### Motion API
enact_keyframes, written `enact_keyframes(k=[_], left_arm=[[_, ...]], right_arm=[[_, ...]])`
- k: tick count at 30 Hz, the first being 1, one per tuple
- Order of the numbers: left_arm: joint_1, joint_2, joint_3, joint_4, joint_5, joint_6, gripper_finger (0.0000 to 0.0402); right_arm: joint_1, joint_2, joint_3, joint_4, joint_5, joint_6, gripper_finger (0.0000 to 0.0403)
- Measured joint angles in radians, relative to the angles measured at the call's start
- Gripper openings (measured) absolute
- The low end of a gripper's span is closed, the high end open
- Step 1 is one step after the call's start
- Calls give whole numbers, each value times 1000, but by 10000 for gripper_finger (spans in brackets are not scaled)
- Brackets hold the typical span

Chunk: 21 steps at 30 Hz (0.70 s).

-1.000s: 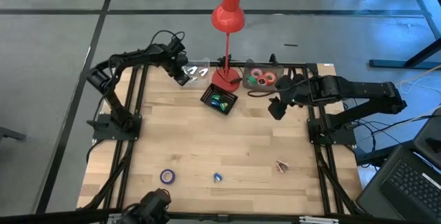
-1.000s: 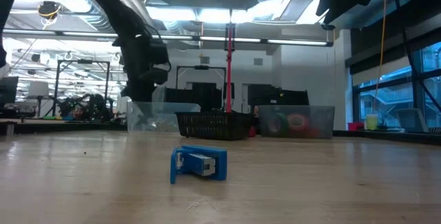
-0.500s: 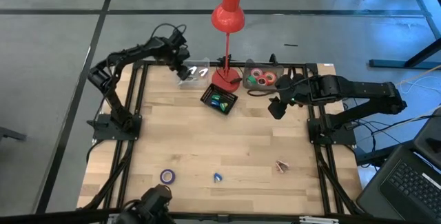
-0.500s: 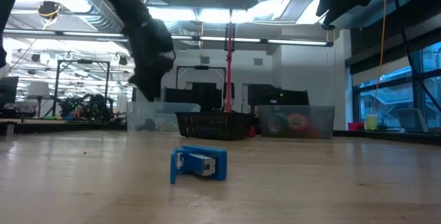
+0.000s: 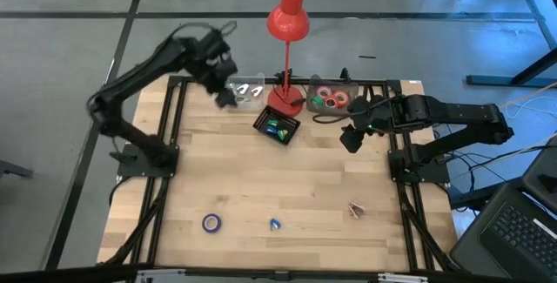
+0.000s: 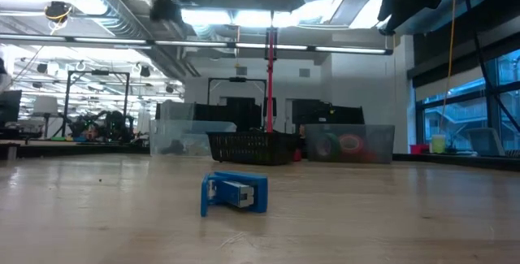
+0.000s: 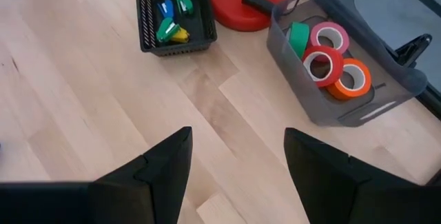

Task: Pick and place Stapler, Stapler remover, tape
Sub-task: Put the blue tape into the gray bin

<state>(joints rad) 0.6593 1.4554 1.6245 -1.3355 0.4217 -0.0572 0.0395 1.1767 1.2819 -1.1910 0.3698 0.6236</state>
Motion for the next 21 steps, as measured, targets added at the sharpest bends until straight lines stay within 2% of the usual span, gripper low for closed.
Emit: enact_keyframes(k=[2,7,12,15,21], left_arm=[[-115,-52,0,-45,-19,-56,228],[-474,-139,-31,-98,-169,-219,228],[-807,-157,-125,-69,-313,-550,228],[-939,-148,-197,-36,-382,-760,228],[-1119,-99,-347,67,-412,-1122,228]], right_arm=[[0,0,0,-3,0,-2,231],[0,0,0,7,3,-57,231],[0,0,0,12,3,-85,231],[0,0,0,12,4,-86,231],[0,0,0,12,3,-108,231]])
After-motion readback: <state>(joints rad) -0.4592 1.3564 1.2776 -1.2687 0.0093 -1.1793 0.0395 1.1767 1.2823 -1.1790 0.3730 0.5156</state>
